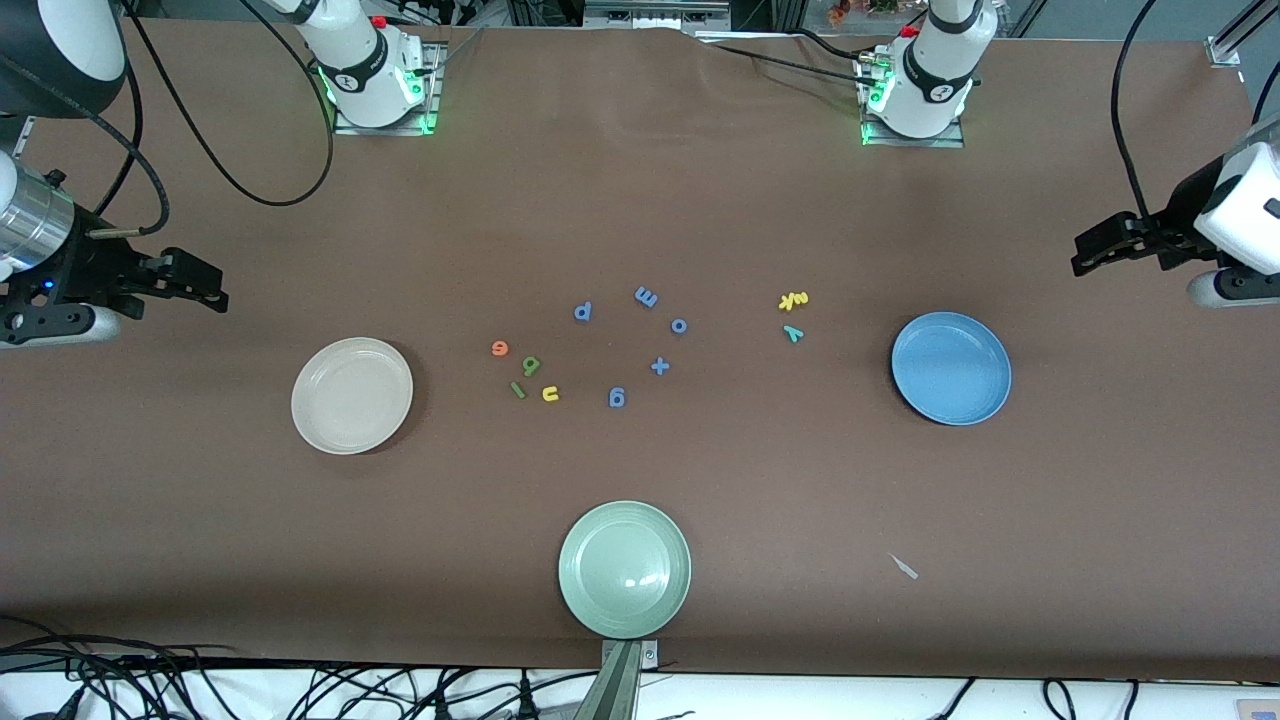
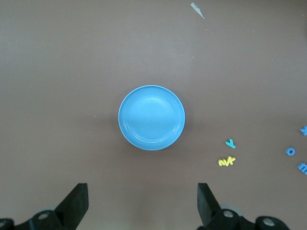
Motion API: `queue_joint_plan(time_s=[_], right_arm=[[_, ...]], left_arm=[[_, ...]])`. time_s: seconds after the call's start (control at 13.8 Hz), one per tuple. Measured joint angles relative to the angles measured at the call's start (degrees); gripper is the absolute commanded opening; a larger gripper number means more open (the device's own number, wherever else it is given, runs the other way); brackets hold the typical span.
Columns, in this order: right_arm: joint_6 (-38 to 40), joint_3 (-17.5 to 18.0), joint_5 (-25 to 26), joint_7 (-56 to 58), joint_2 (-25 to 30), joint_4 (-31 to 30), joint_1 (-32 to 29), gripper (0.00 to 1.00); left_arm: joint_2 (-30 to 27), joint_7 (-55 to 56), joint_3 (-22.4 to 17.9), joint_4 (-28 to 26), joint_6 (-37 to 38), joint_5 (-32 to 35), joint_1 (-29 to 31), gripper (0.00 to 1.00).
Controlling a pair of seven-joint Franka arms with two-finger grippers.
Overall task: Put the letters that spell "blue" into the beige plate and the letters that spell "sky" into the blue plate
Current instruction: 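Move the left gripper toward the letters while the right gripper follows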
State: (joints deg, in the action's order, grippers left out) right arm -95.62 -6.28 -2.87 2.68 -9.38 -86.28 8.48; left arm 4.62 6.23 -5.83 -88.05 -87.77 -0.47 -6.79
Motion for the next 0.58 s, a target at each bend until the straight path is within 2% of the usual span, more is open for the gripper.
queue_joint_plan(time_s=[0.22, 0.58], right_arm=[[0.00, 0.00, 0.00, 0.00, 0.02, 0.00, 0.00, 1.00], [0.00, 0.00, 0.00, 0.00, 0.04, 0.00, 0.00, 1.00]], left_arm=[[0.61, 1.54, 1.34, -4.84, -5.57, 0.00, -0.21, 1.00], [1.10, 9.59, 5.17, -16.66, -17.63, 0.00, -0.33, 1.00]])
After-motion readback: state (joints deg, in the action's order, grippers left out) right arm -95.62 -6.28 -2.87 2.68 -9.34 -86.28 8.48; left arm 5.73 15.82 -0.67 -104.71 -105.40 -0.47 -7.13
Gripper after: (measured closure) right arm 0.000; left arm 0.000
